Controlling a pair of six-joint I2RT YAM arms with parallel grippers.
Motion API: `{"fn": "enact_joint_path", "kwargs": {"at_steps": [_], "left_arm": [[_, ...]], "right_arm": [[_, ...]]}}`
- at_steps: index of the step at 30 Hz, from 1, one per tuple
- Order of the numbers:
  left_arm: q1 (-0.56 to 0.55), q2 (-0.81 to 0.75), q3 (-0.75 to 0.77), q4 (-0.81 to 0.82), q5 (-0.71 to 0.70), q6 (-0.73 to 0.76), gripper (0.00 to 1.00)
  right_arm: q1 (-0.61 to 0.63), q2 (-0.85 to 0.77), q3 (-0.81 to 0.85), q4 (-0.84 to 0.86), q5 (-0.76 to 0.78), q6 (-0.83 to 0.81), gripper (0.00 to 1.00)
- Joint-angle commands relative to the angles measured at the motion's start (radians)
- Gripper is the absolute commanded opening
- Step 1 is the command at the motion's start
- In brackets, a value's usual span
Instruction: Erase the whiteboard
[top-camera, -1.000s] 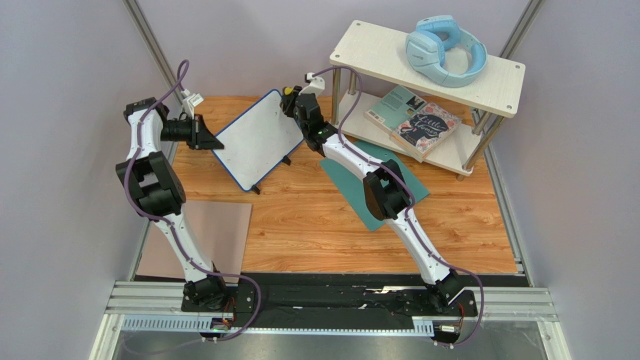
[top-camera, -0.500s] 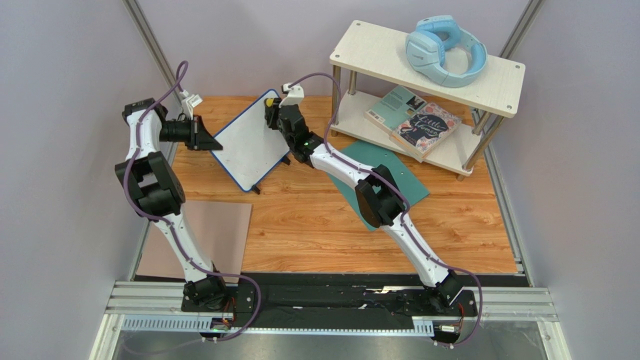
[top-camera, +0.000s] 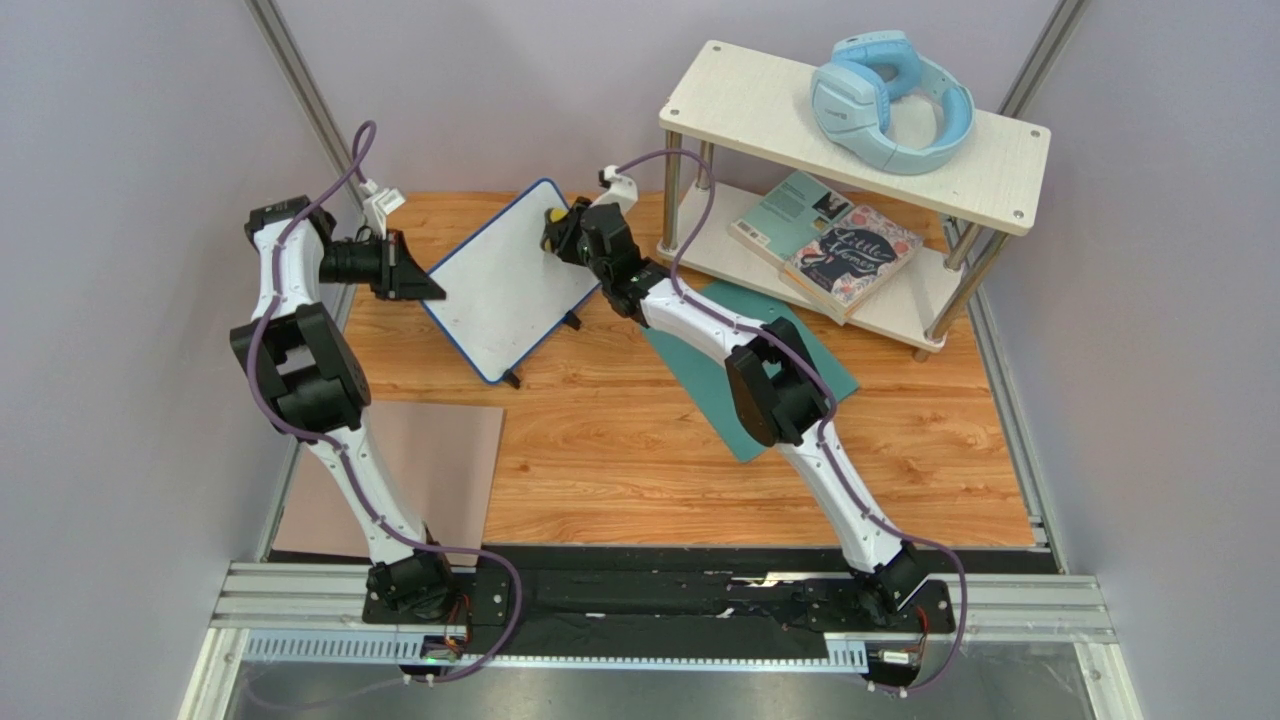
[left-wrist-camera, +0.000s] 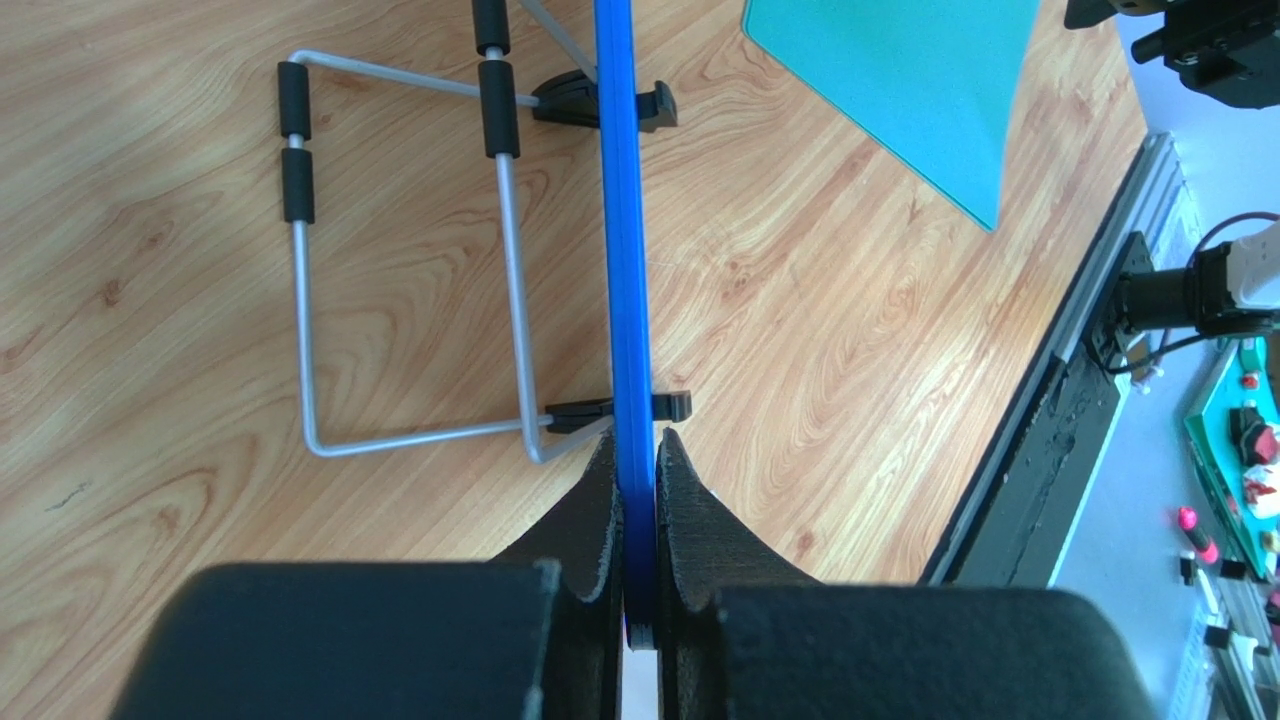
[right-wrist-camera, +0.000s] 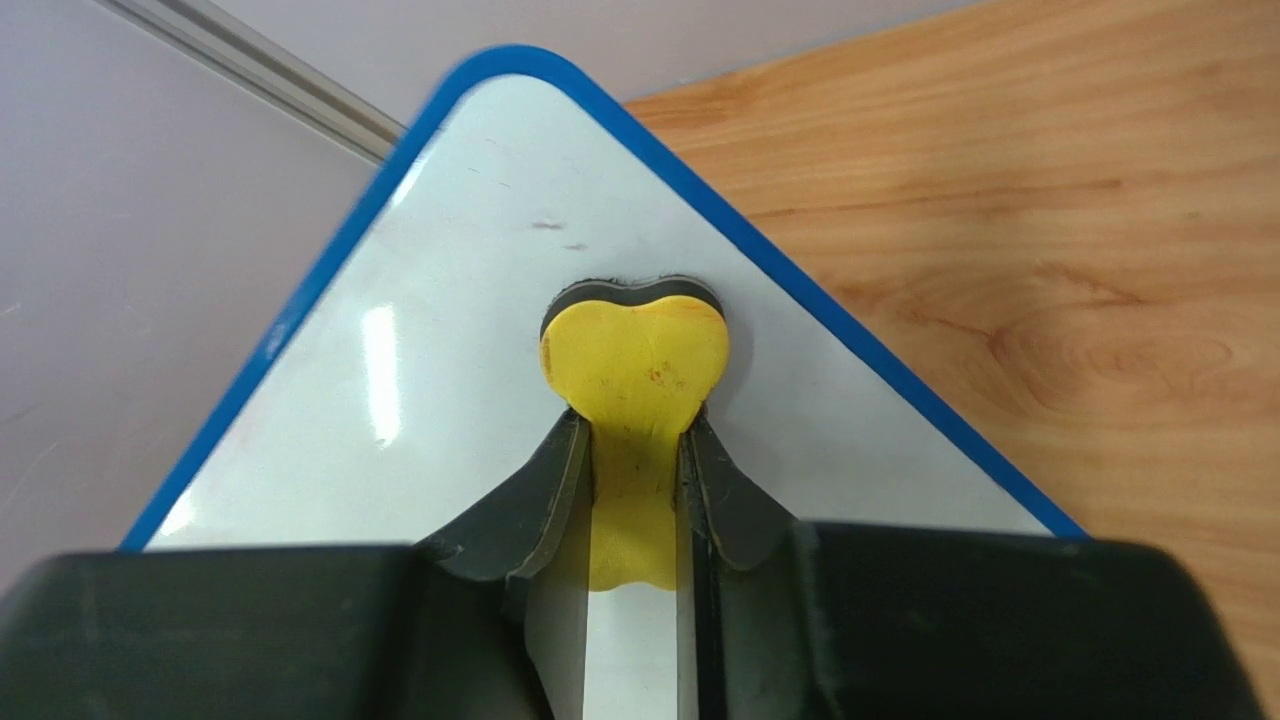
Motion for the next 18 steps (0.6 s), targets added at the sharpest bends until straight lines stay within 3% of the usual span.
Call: {"fn": "enact_joint_path", "kwargs": {"at_steps": [1,7,18], "left_arm": [[-0.043,-0.020,0.004,-0.201,0.066,0.171,0.00],[-0.042,-0.025,-0.001,-0.208,0.063,0.179,0.00],[-0.042,-0.034,-0.005,-0.214,0.070,0.186,0.00]], "right_arm": [[0.001,-0.014,-0.126,-0.177,-0.041,0.119,0.00],[-0.011,-0.051,-0.255,-0.150,-0.075,0.218,0.00],[-0.022,-0.052,-0.322,-0.217,-0.081,0.338,0.00]]}}
